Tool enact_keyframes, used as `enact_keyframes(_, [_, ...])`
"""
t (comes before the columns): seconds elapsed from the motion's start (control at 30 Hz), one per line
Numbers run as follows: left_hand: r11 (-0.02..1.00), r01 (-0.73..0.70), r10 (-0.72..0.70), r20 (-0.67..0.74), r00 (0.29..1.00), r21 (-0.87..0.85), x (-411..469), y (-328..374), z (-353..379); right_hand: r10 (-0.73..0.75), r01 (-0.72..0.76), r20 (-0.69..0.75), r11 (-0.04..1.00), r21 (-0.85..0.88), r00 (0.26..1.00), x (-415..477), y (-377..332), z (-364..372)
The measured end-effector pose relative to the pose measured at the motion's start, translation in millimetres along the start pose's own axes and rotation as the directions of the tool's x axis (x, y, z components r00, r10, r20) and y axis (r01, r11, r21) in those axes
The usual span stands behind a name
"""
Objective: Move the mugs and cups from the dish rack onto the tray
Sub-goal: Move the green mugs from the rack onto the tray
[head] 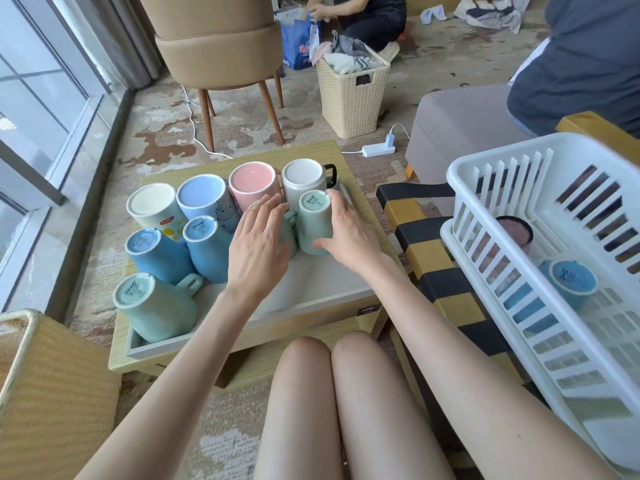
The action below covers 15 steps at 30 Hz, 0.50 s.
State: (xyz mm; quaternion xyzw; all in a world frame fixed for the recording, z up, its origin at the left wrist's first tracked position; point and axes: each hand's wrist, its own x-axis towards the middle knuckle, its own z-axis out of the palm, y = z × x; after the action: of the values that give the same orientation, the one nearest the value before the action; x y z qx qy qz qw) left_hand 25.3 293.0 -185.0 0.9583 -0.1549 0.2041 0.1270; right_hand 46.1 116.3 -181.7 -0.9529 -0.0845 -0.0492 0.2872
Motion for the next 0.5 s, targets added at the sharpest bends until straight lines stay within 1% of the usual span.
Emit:
enact_keyframes(0.07, [1.0, 0.004, -0.005, -0.01, 1.0, -0.019, 5, 3, -5, -0.01, 0.01, 0.012, 1.0, -0.016, 1.0, -7, -3, -17])
enact_keyframes(0.1, [1.0, 0.003, -0.004, -0.01, 1.0, -0.03, 8, 7, -8, -0.019, 0.019, -0.003, 0.999, -0.027, 1.0, -12, -4, -28])
enact_keyframes(0.17, [0.997, -0.023, 0.022, -0.018, 1.0, -0.07, 18, 21, -13, -0.029, 0.025, -0.064, 0.998, -0.055, 0.998, -26, -2, -53])
enact_keyframes(0.27, [0.983, -0.115, 0.108, -0.058, 0.992, -0.143, 31, 60, -18, -0.026, 0.013, -0.155, 0.997, -0.081, 0.988, -59, 6, -95])
enact_keyframes(0.4, [0.935, -0.22, 0.222, -0.025, 0.975, -0.278, 42, 125, -15, 0.052, -0.084, -0.253, 0.989, -0.119, 0.966, -115, 26, -152])
enact_keyframes(0.5, [0.882, -0.312, 0.336, 0.007, 0.942, -0.353, 45, 172, -4, 0.146, -0.187, -0.248, 0.971, -0.151, 0.958, -150, 44, -187])
